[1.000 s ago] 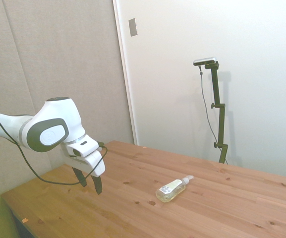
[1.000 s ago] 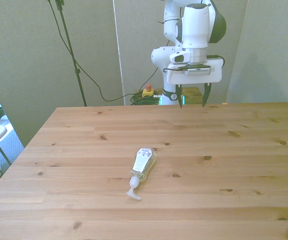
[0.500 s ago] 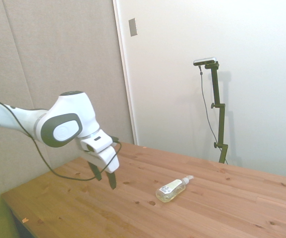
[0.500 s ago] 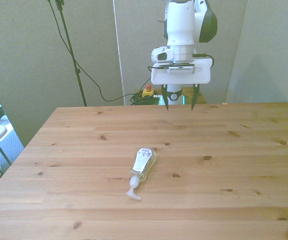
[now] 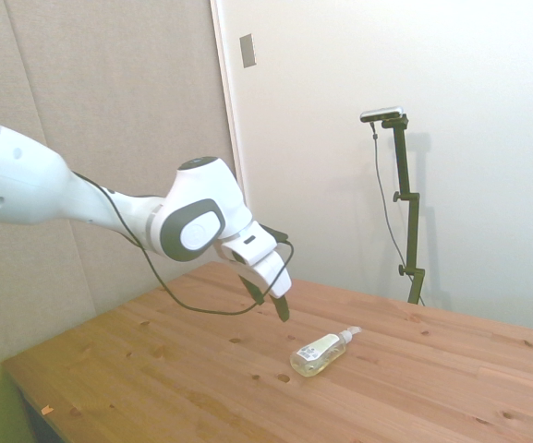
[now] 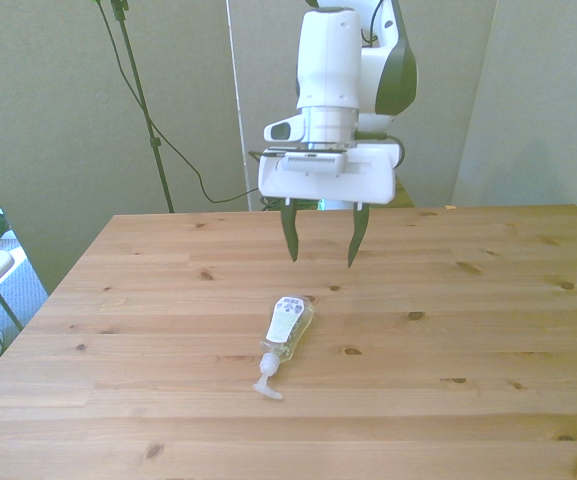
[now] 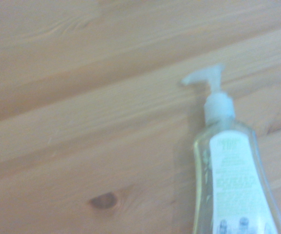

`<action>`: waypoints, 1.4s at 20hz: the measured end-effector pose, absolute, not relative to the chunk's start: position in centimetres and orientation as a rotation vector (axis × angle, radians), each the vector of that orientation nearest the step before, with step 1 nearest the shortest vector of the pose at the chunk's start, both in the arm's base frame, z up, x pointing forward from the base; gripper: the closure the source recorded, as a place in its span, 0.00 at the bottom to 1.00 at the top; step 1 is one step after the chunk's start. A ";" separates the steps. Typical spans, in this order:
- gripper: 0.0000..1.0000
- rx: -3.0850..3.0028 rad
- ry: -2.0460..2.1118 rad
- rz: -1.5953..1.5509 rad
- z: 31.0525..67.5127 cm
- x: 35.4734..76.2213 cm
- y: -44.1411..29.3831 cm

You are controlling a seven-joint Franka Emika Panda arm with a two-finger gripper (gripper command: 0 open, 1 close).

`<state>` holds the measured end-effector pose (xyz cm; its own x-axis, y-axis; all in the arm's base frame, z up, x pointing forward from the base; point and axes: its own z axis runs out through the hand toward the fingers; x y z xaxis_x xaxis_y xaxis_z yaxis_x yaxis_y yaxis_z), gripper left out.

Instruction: Stand the sanitizer

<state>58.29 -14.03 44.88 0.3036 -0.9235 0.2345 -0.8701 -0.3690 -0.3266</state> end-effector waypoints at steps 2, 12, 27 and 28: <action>0.00 -2.399 1.720 -0.604 43.9 60.8 -16.2; 0.00 -2.376 1.822 -0.561 38.3 67.9 -20.2; 1.00 -2.411 1.868 -0.433 35.2 69.8 -20.9; 1.00 -2.410 1.868 -0.430 35.2 69.8 -20.8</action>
